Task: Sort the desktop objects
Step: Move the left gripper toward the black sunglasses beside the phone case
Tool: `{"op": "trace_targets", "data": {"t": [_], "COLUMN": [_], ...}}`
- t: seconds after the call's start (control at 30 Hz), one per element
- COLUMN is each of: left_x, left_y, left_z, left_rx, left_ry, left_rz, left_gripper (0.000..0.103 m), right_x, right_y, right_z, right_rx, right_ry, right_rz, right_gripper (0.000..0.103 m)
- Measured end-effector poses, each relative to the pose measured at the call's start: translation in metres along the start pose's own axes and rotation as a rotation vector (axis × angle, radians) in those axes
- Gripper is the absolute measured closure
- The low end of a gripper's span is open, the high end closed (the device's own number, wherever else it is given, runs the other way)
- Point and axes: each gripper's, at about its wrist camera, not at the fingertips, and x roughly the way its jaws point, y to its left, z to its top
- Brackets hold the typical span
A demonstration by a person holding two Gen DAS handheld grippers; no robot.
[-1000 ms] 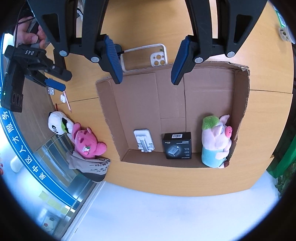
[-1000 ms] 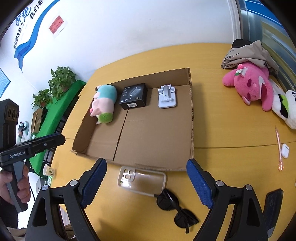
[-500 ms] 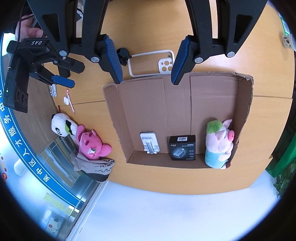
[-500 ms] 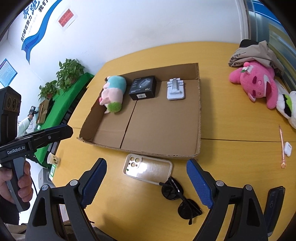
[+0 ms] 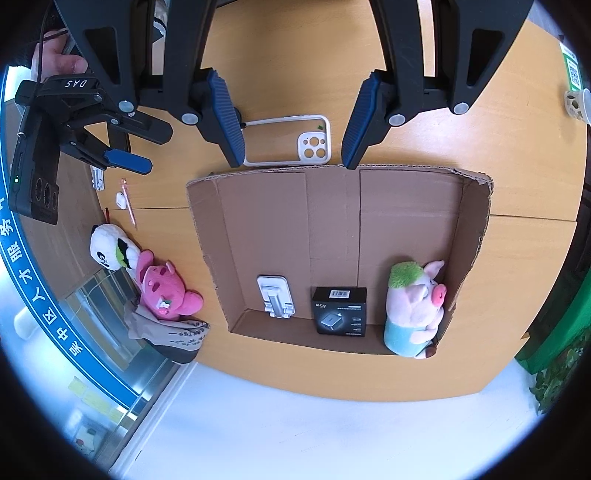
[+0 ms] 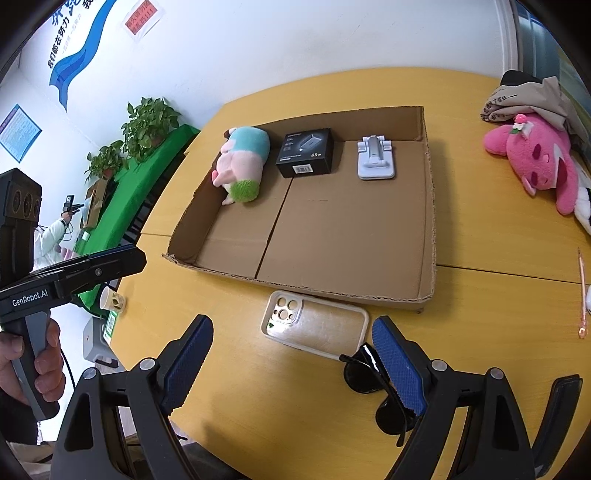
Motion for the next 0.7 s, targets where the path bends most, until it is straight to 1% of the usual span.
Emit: {"op": "trace_targets", "data": {"t": [0.27,0.7], "left_x": [-0.001,0.001], "left_y": [0.007,0.013], "left_z": [-0.003,-0.018], "left_rx": [-0.011,-0.024], "left_ry": [0.007,0.041], "left_rz": [0.008,0.023], "left_gripper": [0.049,0.049], "right_x": [0.008,0.025], "right_y": [0.003,-0.014], "right_z": [0.001,-0.014], "right_rx": [-0.008,0.027], "right_ry": [0.016,0.072], "right_rz": [-0.001,-0.014], "right_gripper": [0.012,0.012]}}
